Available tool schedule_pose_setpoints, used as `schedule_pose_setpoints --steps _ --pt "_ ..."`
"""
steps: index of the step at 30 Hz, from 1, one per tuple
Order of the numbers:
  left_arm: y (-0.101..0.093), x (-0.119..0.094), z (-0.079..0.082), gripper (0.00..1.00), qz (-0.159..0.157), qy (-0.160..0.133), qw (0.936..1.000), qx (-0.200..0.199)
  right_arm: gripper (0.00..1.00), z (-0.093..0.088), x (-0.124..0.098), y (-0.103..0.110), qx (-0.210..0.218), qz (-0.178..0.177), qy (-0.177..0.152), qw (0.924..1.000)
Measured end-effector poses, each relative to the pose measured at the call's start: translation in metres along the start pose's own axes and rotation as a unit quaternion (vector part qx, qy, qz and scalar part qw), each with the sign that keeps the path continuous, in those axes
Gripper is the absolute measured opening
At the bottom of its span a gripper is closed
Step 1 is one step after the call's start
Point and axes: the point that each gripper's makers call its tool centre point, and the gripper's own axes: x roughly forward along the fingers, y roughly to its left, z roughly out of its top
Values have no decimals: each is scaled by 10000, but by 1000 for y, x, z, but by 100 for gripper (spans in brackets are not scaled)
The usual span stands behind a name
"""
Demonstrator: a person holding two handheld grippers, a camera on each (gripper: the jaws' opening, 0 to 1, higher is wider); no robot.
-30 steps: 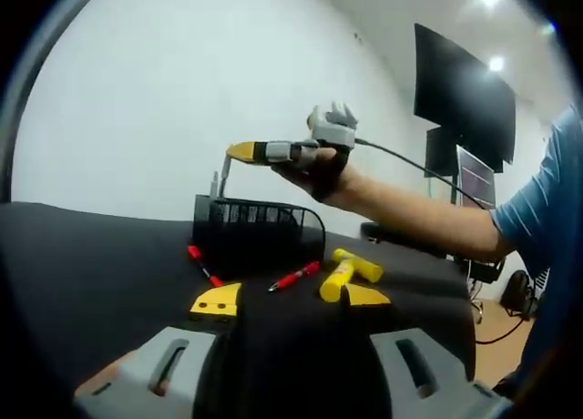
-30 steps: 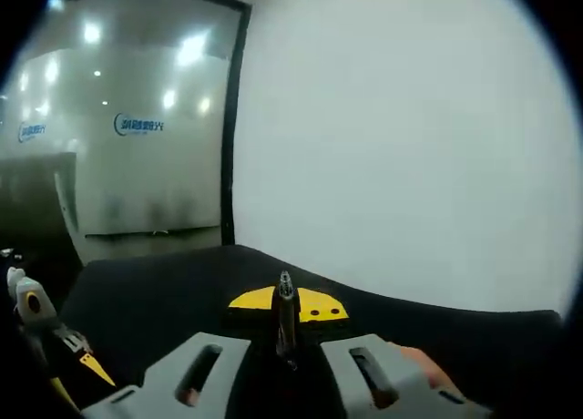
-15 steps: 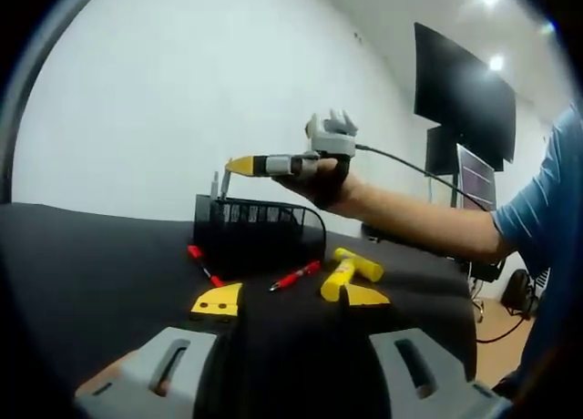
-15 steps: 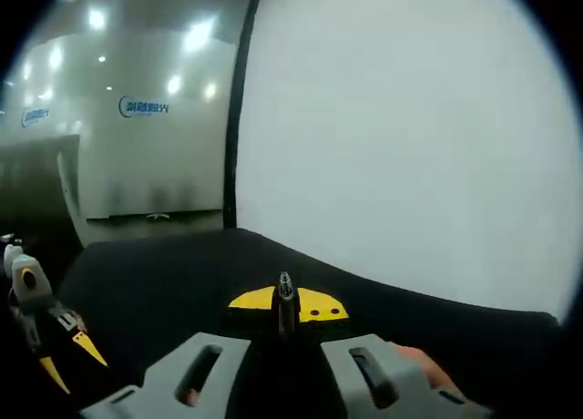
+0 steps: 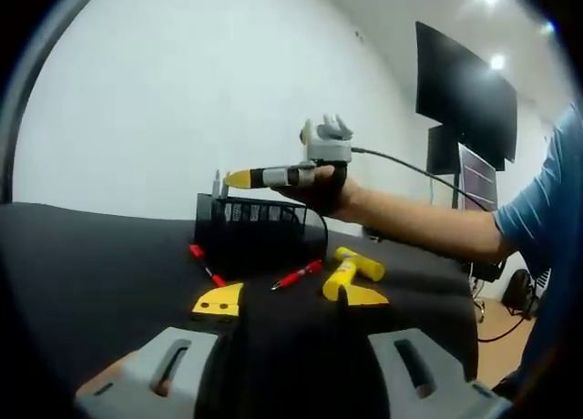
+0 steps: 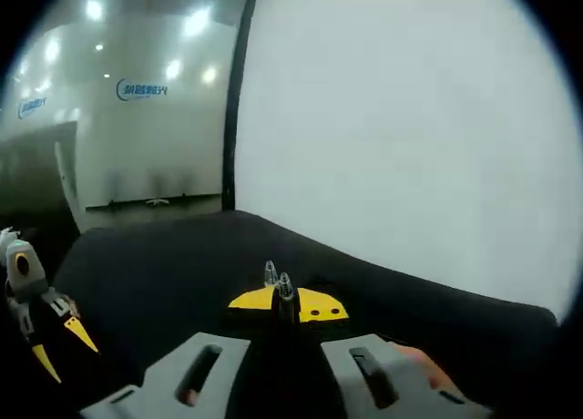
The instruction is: Pick up pens and glue sticks and place them into the holder.
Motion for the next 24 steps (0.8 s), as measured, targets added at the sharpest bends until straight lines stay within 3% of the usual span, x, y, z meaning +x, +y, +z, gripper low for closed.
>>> schedule_pose_setpoints --steps 13,20,24 --pt "2 0 0 41 23 17 10000 -9 11 12 -7 0 -154 -26 -127 9998" --pt "2 0 0 41 45 8 10000 -32 13 25 -35 -3 -329 -119 -279 9990" --pt "3 0 1 41 47 -11 10000 -49 14 29 -62 -4 -321 -172 -407 9985"
